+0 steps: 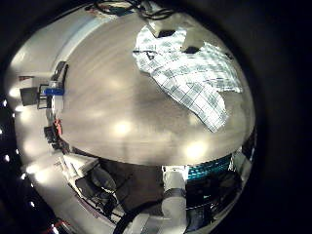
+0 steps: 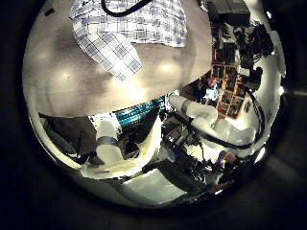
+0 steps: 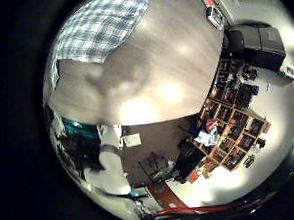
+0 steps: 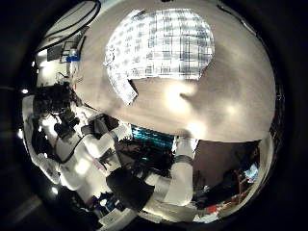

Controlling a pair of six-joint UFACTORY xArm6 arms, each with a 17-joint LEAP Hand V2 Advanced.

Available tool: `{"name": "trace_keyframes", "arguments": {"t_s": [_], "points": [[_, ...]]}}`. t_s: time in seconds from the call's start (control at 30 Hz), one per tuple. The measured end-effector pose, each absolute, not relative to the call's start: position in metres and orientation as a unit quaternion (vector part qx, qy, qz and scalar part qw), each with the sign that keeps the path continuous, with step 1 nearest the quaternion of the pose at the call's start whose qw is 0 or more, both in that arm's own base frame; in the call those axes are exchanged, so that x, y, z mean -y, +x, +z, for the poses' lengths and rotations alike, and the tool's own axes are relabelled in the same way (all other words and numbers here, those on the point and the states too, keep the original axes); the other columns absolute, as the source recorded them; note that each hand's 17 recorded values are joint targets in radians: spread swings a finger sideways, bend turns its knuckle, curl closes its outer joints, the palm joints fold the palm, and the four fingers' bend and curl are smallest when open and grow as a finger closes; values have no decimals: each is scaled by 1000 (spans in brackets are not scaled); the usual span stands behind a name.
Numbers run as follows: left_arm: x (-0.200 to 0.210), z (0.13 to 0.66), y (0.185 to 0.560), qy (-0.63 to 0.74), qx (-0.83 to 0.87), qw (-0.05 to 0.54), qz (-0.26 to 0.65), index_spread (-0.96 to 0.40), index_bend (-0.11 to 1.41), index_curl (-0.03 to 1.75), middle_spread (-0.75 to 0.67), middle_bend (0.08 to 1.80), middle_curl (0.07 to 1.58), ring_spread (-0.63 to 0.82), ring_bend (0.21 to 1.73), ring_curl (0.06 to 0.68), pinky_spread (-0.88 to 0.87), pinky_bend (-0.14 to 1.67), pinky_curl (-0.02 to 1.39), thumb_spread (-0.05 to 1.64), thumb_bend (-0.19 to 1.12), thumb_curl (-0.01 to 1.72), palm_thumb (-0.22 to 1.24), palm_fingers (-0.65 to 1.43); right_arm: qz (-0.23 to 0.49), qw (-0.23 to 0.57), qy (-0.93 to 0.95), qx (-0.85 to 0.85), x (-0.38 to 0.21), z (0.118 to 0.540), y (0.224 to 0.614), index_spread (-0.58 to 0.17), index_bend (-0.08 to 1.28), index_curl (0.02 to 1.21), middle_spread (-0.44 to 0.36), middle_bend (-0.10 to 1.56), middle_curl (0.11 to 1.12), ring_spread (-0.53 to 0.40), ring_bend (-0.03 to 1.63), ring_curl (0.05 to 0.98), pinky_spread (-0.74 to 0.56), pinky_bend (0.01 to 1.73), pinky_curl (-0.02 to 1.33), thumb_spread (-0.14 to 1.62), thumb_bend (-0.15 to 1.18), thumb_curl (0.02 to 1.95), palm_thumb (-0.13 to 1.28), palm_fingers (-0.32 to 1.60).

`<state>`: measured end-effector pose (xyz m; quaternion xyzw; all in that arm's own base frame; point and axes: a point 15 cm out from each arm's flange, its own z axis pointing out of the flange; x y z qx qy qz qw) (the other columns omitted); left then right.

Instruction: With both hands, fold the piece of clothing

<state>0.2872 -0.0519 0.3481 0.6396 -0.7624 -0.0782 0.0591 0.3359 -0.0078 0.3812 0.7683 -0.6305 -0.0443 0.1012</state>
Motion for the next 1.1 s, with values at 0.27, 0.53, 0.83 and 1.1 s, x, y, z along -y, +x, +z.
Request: {"name": "trace_keyframes", "arguments": {"t_s": [0.27,0.53,0.83,1.1], "points": [[51,344,285,640,761,61,-82,-76,188,440,185,179,317,340,603,197,348,278,367,1059,-23,294,167,222,-58,112,769,627,6,368,336,-378,163,290,-26,243,366,89,466,221,416,431,271,1150,-20,236,46,258],[45,318,295,618,779,60,-86,-76,190,435,184,177,315,342,601,198,349,276,368,1064,-19,295,178,223,-66,111,766,630,4,369,331,-378,163,290,-27,235,367,98,456,220,419,434,269,1152,-19,237,37,254],[39,258,307,599,793,69,-86,-25,149,401,212,177,314,354,626,209,354,317,380,1061,-25,296,195,156,-78,109,762,634,-1,366,326,-378,163,292,-31,234,369,101,456,223,418,423,264,1157,-18,238,38,257],[57,202,313,572,815,62,-68,24,150,349,275,183,311,406,657,218,375,385,392,976,-31,306,184,73,-95,119,759,633,-1,351,317,-378,165,293,-33,230,369,101,447,224,415,421,262,1159,-18,238,38,254]]}}
